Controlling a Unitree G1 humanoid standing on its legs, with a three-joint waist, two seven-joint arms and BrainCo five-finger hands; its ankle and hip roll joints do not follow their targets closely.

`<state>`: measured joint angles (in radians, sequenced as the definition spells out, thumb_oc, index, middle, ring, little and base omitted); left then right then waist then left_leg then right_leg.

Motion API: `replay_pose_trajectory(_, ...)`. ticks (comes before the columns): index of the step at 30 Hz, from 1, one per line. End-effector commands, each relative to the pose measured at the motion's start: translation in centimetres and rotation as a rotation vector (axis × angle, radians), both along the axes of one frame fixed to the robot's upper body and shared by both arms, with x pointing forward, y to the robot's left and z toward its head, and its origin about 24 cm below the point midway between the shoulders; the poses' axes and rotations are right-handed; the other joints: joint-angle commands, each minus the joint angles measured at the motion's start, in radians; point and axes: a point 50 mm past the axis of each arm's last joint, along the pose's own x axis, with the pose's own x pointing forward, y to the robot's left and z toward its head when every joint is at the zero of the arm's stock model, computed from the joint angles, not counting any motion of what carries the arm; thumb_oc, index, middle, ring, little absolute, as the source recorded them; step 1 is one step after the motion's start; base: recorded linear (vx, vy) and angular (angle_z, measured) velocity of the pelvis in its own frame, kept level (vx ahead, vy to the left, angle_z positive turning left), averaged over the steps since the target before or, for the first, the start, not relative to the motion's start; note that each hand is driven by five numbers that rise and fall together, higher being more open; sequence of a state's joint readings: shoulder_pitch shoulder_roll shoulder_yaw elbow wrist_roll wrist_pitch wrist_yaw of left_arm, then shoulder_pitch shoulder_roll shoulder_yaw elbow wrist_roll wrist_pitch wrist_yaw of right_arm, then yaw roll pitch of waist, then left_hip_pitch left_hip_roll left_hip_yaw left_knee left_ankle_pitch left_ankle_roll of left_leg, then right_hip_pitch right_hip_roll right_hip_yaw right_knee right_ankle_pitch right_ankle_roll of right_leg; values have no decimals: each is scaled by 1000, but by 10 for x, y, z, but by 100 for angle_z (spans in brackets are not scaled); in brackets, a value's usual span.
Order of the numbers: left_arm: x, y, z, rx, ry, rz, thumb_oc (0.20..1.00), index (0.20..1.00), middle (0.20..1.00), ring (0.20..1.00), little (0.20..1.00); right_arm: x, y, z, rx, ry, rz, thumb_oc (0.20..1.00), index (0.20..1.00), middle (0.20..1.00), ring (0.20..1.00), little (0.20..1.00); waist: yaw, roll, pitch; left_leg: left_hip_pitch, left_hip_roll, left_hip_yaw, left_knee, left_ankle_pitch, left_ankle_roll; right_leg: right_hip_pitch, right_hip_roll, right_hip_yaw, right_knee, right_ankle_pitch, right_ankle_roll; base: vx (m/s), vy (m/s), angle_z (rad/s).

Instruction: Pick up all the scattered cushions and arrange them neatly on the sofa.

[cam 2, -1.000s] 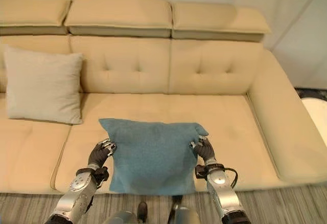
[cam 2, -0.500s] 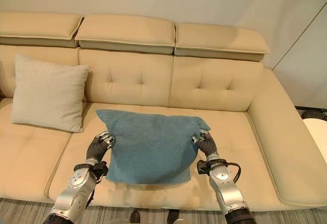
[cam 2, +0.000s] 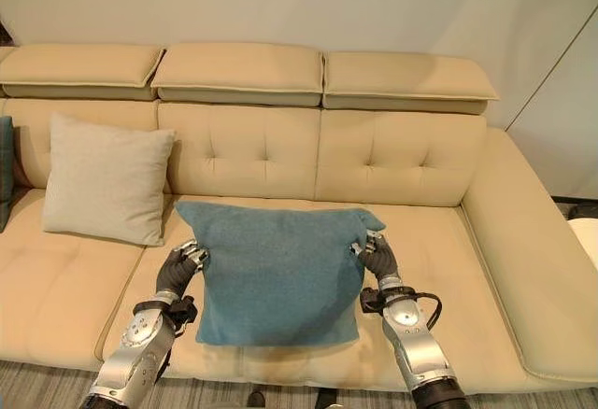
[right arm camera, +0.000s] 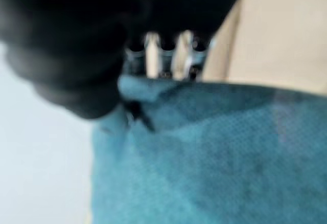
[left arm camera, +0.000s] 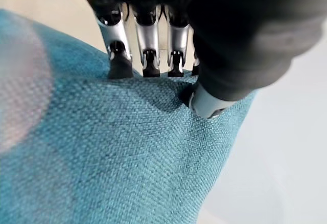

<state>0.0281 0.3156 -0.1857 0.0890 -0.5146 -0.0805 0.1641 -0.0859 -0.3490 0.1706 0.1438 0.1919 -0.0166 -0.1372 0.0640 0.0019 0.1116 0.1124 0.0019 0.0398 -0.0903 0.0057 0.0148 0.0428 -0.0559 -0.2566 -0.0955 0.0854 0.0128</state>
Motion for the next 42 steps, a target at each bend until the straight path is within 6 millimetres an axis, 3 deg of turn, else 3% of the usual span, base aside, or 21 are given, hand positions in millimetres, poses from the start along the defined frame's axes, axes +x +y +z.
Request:
replay_pose_trajectory(1,41,-13,86,30,-417,-43,200,200,200,200,200,37,22,86,20,-376,87,200,200,200,200,200,1,-8,-36,-3,-14,-6,3,-141,13,58,-8,-51,8,-195,65,19,18,6)
replay_pose_trajectory(4,60,-17,113,66,-504,-30,200,200,200,200,200,52,34,113,19,-459,108,200,200,200,200,200,2,-10,-14,-28,-15,-3,3,-131,12,33,-8,-48,8,-189,66,-3,14,3)
replay_pose_trajectory(6,66,-20,119,69,-520,-28,200,200,200,200,200,56,38,122,18,-486,113,200,200,200,200,200,1,-11,-9,-41,-15,-2,3,-127,13,20,-8,-47,8,-186,66,-17,2,0)
replay_pose_trajectory(7,78,-23,134,89,-557,-21,200,200,200,200,200,64,49,137,16,-527,131,200,200,200,200,200,0,-15,6,-70,-15,-4,10,-120,14,-4,-6,-41,8,-180,64,-43,4,0)
replay_pose_trajectory(12,109,-33,182,144,-660,-7,200,200,200,200,200,87,63,190,-43,-655,114,200,200,200,200,200,-10,-26,54,-205,-19,-16,85,-120,16,-99,-11,-35,8,-151,59,-73,13,0)
replay_pose_trajectory(16,126,-30,221,196,-725,29,200,200,200,200,200,98,70,231,-65,-746,85,200,200,200,200,200,-16,-27,86,-306,-25,-22,133,-116,17,-186,-18,-24,32,-138,56,-49,31,4)
replay_pose_trajectory(18,130,-30,230,211,-740,35,200,200,200,200,200,100,71,240,-75,-766,76,200,200,200,200,200,-19,-26,96,-328,-26,-25,144,-115,18,-207,-21,-23,45,-138,56,9,20,2)
replay_pose_trajectory(19,136,-27,249,243,-763,59,200,200,200,200,200,103,75,257,-73,-799,64,200,200,200,200,200,-22,-23,109,-359,-25,-26,151,-113,21,-242,-24,-17,60,-135,58,23,43,8)
replay_pose_trajectory(23,142,-19,285,298,-814,101,200,200,200,200,200,109,82,285,-82,-841,51,200,200,200,200,200,-27,-23,128,-410,-21,-20,160,-103,22,-299,-28,-5,76,-122,65,46,42,-1)
replay_pose_trajectory(30,140,-20,331,358,-903,124,200,200,200,200,200,111,87,314,-95,-879,41,200,200,200,200,200,-30,-36,138,-477,-20,-13,148,-83,12,-362,-23,3,46,-87,79,61,11,-5)
replay_pose_trajectory(42,136,-32,335,334,-940,91,200,200,200,200,200,108,94,322,-151,-909,78,200,200,200,200,200,-28,-38,156,-490,-23,-20,104,-57,1,-375,-23,-14,14,-82,82,46,-11,-1)
